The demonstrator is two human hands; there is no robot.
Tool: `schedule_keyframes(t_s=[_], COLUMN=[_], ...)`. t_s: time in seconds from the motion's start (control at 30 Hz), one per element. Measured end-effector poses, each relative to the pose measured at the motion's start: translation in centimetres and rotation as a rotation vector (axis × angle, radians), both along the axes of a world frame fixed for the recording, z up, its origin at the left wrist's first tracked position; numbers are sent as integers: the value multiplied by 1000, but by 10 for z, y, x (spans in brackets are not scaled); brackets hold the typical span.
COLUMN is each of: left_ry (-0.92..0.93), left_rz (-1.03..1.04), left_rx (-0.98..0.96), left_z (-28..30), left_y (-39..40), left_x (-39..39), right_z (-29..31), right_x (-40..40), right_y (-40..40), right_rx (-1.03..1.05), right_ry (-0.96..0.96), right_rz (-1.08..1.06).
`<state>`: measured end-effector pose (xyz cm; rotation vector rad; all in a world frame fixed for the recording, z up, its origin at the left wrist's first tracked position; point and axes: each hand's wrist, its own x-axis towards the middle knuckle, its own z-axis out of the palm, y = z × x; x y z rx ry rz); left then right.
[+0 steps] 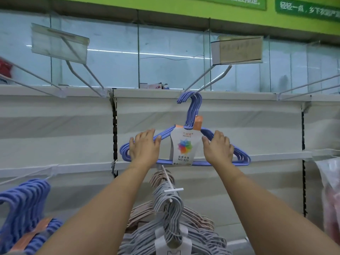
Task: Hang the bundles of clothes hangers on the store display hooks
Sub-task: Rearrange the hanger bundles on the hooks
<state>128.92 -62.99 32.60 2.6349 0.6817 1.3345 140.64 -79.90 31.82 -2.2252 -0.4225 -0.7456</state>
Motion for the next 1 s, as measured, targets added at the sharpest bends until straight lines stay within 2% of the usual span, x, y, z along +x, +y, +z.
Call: schedule_keyframes(t_s=[0.23,0.4,0.57,0.77,1.0], left_ry=[196,145,86,-16,-100], left_rz=[84,120,112,129,116], left_rx=[23,62,106,159,224], left_z=[1,3,1,4,8], left_y=[3,3,8,3,-11], left_x=[25,36,36,23,-10], right_z=[18,19,22,17,15], right_x=[29,40,46,32,-5], right_y=[5,8,5,1,-14], right_rx=[-55,-104,-8,117,200], right_ry=[130,102,42,52,4], right_rz=[22,-57,-124,-38,-51])
